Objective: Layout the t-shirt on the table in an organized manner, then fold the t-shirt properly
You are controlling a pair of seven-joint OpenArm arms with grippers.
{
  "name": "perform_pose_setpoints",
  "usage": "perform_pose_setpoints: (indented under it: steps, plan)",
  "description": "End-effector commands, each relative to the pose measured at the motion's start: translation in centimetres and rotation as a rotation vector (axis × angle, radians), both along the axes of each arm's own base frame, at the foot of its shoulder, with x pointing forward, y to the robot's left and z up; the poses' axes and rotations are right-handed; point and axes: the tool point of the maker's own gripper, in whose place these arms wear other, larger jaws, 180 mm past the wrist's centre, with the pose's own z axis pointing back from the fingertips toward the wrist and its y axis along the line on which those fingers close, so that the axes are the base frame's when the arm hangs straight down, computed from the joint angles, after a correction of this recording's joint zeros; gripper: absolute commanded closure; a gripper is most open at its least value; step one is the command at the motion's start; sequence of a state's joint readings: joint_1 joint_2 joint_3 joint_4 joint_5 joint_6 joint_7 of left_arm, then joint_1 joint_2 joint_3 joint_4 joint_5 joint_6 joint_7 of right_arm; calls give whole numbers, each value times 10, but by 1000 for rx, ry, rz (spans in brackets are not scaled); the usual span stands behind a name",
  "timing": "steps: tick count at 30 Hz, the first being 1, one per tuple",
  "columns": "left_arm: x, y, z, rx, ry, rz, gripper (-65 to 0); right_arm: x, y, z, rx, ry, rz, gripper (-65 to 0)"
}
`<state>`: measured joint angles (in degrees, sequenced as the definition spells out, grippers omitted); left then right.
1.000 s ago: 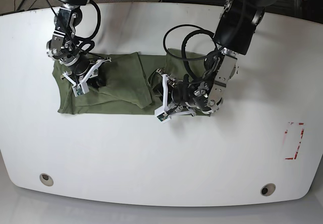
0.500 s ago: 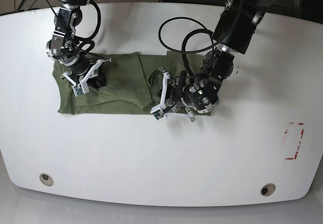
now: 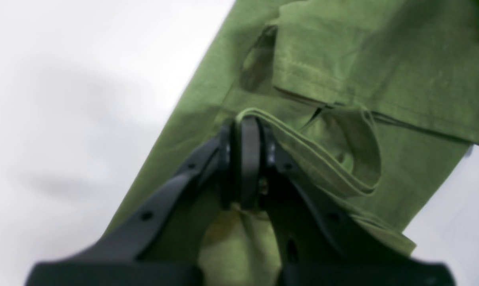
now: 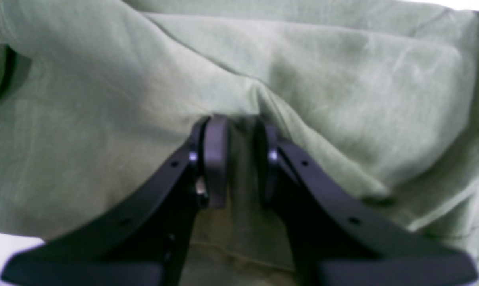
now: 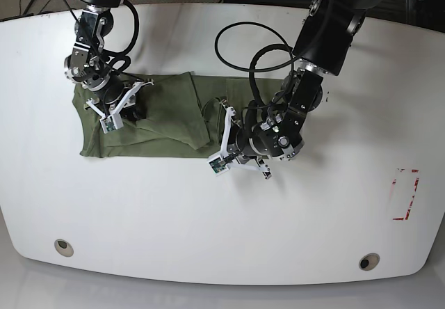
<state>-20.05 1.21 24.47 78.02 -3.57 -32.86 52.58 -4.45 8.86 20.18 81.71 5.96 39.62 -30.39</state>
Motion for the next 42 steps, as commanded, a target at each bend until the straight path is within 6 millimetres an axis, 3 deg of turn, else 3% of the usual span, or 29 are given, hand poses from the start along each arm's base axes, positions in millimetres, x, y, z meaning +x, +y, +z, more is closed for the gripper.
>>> perform_pose_setpoints:
  steps: [1,15,21,42]
  plan:
    - [21,-3,23,-48,-63,15,0,-15,-6,-13,-72,88,27,-122]
    - [27,-16,22,-86,-40,20,-1,-16,-6,-13,-72,88,27,-122]
    - [24,-33,28,-116,-41,5,-3,-16,-6,-13,-72,88,27,-122]
    - [24,-37,31,-130,-45,1,-7,-16,-6,-13,-72,90,27,-122]
